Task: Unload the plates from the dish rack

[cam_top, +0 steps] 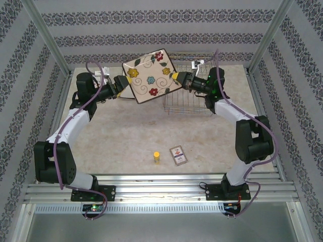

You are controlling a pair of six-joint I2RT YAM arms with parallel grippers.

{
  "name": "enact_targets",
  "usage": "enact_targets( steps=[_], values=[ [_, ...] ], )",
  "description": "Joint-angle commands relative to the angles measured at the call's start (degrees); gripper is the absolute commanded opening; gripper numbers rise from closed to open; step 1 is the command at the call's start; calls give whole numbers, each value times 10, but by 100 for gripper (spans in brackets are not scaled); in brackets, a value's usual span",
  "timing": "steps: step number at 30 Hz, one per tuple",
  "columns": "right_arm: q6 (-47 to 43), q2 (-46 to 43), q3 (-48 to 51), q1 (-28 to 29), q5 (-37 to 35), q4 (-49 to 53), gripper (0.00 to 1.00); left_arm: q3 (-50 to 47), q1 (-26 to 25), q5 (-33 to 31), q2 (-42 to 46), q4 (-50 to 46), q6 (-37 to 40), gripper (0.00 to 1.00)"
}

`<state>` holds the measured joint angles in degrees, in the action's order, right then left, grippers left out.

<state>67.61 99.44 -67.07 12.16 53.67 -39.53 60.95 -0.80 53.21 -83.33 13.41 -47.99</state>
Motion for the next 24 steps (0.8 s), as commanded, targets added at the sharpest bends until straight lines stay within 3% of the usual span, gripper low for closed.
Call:
enact_targets(
  steps=[1,7,18,24],
  values=[
    [18,-6,-50,12,6,-105,0,-12,-7,30,-1,98,-43,98],
    [11,8,-74,36,5,-91,0,-23,-7,37,-20,129,-60,90],
    [-9,15,-89,37,14,-47,0,-29,-6,54,-32,150,-82,47],
    [-23,26,-94,36,22,-17,0,-25,-6,64,-30,136,-70,18]
  ],
)
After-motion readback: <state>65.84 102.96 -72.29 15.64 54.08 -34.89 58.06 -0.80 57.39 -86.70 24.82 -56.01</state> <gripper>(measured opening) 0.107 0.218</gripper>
